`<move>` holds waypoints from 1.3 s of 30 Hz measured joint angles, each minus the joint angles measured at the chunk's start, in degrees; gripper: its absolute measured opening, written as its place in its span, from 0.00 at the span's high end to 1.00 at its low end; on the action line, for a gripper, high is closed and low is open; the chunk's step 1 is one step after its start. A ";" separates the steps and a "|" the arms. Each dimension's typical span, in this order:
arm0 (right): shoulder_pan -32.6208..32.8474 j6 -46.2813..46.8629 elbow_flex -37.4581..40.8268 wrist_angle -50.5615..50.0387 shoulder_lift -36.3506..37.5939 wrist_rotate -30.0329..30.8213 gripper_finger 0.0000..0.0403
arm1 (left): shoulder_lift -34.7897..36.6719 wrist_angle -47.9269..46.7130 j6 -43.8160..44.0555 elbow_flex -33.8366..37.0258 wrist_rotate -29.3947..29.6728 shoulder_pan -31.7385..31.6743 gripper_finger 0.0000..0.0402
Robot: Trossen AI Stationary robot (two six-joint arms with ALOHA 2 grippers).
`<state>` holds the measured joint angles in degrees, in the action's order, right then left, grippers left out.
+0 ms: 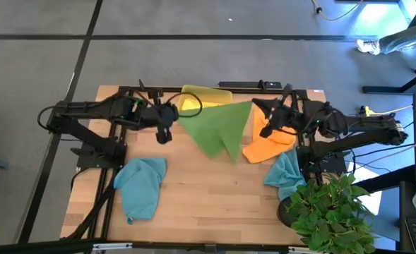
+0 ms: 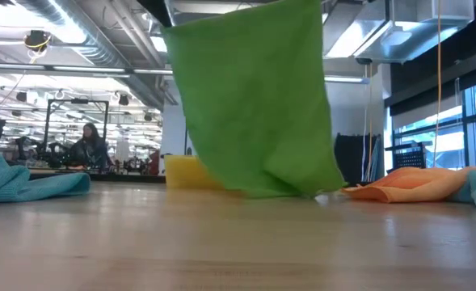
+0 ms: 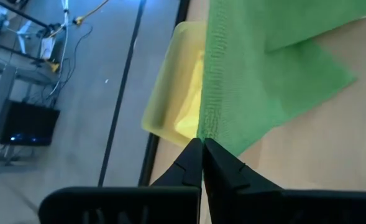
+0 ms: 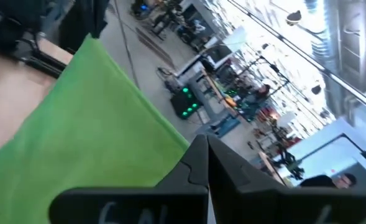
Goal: Fold microfiber towels
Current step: Fold the green towel
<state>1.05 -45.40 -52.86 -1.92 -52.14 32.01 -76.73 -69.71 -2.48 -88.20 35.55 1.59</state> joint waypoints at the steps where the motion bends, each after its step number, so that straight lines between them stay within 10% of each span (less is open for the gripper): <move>1: -0.71 -0.13 0.00 0.24 0.15 -0.02 1.00 | 0.00 0.13 -0.85 -0.16 -0.02 -0.68 1.00; 19: -10.92 0.06 -9.05 0.26 -1.80 -9.13 1.00 | 0.39 3.11 -8.49 -12.69 11.00 -5.63 1.00; 31: -10.42 9.99 -8.69 -9.64 -1.86 -17.41 1.00 | -0.46 1.13 -5.11 -16.54 6.13 7.59 1.00; 39: -3.88 17.72 -5.47 -10.77 -3.14 -23.96 1.00 | -0.92 -0.38 4.80 -6.12 4.96 19.19 1.00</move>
<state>-2.82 -27.68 -58.33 -12.69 -55.28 8.05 -77.65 -70.09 2.32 -94.32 40.50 20.78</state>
